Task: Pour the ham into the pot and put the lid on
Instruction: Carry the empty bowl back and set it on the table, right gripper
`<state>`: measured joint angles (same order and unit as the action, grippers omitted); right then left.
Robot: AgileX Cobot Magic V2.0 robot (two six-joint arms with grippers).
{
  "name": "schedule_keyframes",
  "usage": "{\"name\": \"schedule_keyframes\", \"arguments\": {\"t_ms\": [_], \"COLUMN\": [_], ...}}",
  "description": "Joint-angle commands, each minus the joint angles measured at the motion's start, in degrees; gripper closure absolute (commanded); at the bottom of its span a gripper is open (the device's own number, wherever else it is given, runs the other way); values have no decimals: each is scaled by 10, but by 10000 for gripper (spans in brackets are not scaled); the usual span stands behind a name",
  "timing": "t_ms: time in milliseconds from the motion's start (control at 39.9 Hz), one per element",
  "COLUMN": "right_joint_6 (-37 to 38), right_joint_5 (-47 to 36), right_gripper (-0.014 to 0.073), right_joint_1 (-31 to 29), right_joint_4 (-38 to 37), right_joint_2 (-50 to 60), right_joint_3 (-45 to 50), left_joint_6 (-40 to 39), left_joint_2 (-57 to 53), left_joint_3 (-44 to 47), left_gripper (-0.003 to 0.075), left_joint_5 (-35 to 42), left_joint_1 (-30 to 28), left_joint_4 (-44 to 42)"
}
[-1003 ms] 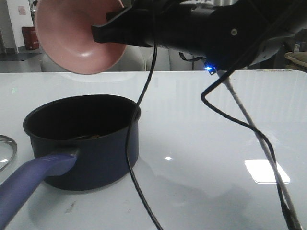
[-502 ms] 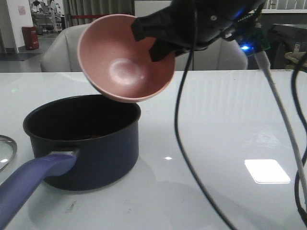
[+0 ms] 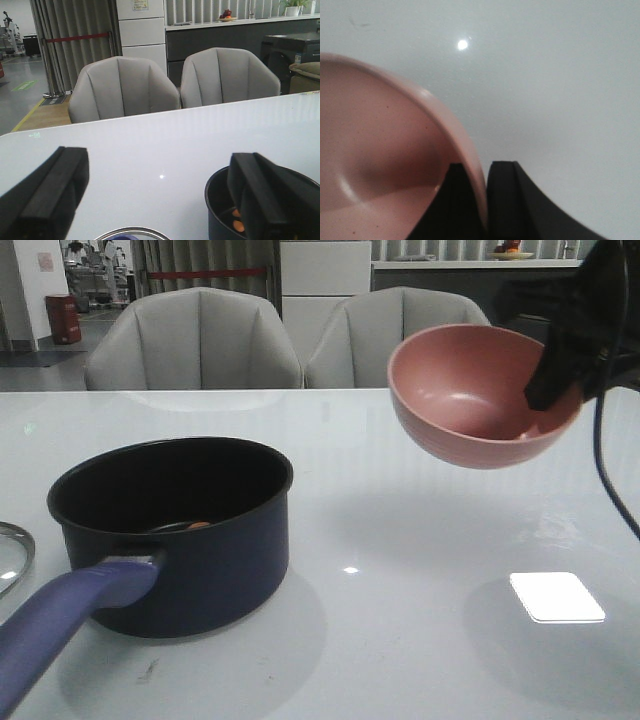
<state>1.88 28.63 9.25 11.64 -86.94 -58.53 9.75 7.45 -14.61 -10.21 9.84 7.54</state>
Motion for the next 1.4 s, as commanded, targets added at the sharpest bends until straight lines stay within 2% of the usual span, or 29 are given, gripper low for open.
{"name": "schedule_keyframes", "arguments": {"t_ms": [0,351,476,577,652,727,1053,1379], "right_joint_6": [0,-2,-2,-2,-2,-2,-59,-79], "right_joint_5": [-5,51,84,107,116,112,116,-16], "right_gripper": [454,434,330,216,172,169,169,170], "right_joint_1": [-20,-21,-21,-21,-21,-21,-21,-18], "right_joint_4": [9,9,9,9,9,9,6,10], "right_joint_2": [11,-84,-120,-141,-148,-145,-63,135], "right_joint_3": [-17,-57,-92,-115,-125,-125,-99,71], "left_joint_6": [-1,-1,-1,-1,-1,-1,-1,-1], "left_joint_2": [5,5,5,5,5,5,5,5], "left_joint_3": [-14,-14,-14,-14,-14,-14,-14,-14], "left_gripper": [112,112,112,112,112,112,112,112], "left_joint_5": [46,45,44,44,44,43,43,43], "left_joint_1": [4,4,4,4,4,4,4,4], "left_joint_4": [1,2,2,2,2,2,2,2]}}
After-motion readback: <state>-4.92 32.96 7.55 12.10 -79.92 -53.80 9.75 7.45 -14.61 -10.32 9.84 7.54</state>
